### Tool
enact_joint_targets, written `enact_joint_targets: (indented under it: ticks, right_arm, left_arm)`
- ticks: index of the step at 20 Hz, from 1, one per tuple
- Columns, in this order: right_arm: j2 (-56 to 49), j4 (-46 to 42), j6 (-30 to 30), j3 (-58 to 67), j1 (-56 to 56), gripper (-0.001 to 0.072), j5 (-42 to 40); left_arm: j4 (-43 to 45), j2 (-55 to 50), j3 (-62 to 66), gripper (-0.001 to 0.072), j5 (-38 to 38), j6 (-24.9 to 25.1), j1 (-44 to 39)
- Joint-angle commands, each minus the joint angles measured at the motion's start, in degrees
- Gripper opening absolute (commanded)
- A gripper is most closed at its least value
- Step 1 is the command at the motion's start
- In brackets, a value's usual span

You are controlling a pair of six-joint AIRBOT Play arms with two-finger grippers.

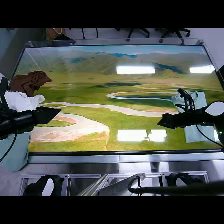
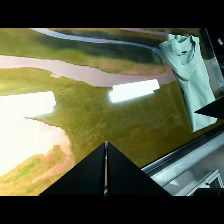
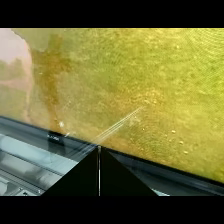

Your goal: Fold the shirts.

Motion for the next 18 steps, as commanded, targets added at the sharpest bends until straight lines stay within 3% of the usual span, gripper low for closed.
enact_joint_targets:
  ticks: [1, 6, 11, 12, 13, 16, 18]
  right_arm:
    - [0.0, 0.1, 0.0, 0.0, 0.1, 0.0018, 0.1]
    - [0.0, 0.2, 0.0, 0.0, 0.1, 0.0018, 0.1]
    - [0.0, 0.2, 0.0, 0.0, 0.1, 0.0018, 0.1]
    - [0.0, 0.1, 0.0, 0.0, 0.1, 0.0018, 0.1]
    - [0.0, 0.1, 0.0, 0.0, 0.1, 0.0017, 0.1]
    - [0.0, 0.1, -2.6, 0.0, 0.0, 0.0018, -4.2]
    - [-0.3, 0.1, -2.6, 0.0, 0.0, 0.0018, -5.2]
  left_arm:
    - [0.0, 0.0, 0.0, 0.0012, -0.1, 0.0, 0.0]
    - [2.7, 0.0, 0.1, 0.0012, 3.9, 0.0, 0.1]
    - [29.6, -9.6, 13.9, 0.0040, 17.7, 0.1, 0.1]
    - [35.2, -13.6, 17.8, 0.0422, 21.2, 0.9, 0.1]
    - [39.9, -17.9, 21.2, 0.0695, 26.0, 0.9, 0.1]
    - [50.6, -32.2, 29.3, 0.0699, 39.6, 1.6, 0.1]
    - [55.6, -43.0, 34.7, 0.0699, 42.5, 4.6, 0.0]
